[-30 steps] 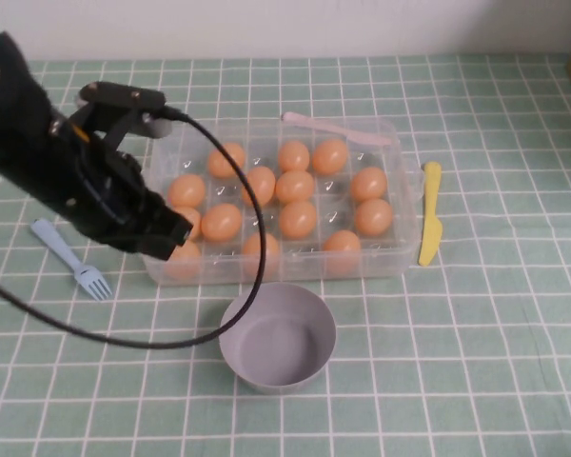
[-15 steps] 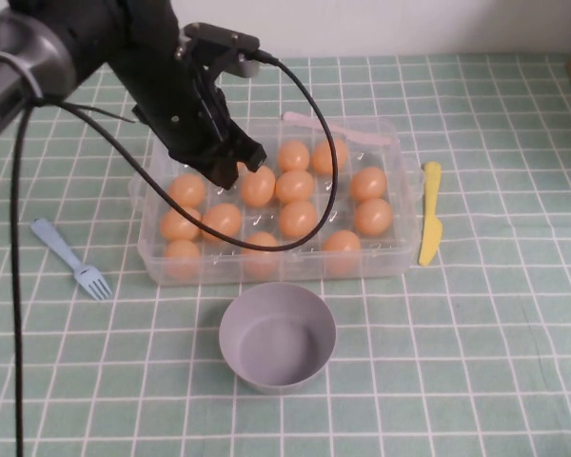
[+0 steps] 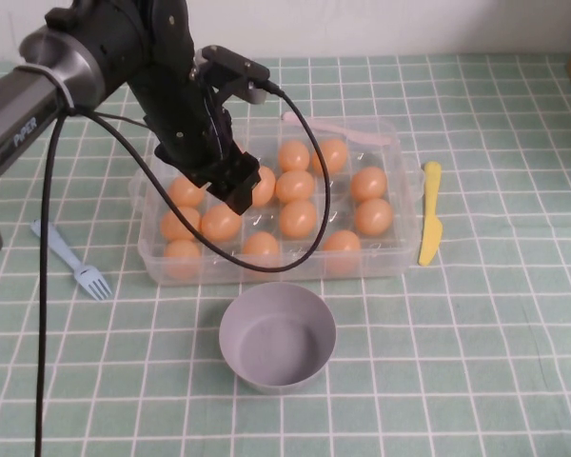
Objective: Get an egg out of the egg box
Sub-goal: Pick up the egg from the plastic box
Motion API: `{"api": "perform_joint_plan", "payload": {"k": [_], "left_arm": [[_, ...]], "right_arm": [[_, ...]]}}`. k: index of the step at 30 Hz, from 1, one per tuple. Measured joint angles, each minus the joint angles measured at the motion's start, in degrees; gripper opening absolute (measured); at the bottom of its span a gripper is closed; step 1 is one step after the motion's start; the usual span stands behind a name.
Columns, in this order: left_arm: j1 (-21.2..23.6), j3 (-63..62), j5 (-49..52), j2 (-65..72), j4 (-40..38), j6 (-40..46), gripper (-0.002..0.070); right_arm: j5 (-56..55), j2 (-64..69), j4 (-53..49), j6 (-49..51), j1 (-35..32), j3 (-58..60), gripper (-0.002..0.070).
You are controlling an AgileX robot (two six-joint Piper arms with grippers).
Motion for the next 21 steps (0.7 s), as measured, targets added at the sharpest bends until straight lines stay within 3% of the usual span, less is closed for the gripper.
{"api": "perform_joint_plan", "payload": {"k": [21], "left_arm": [[0.0, 0.0, 0.0, 3.6, 4.7, 10.1, 0.0503]], "right_arm": [[0.0, 0.0, 0.0, 0.0, 0.0, 0.0, -0.0017]]}}
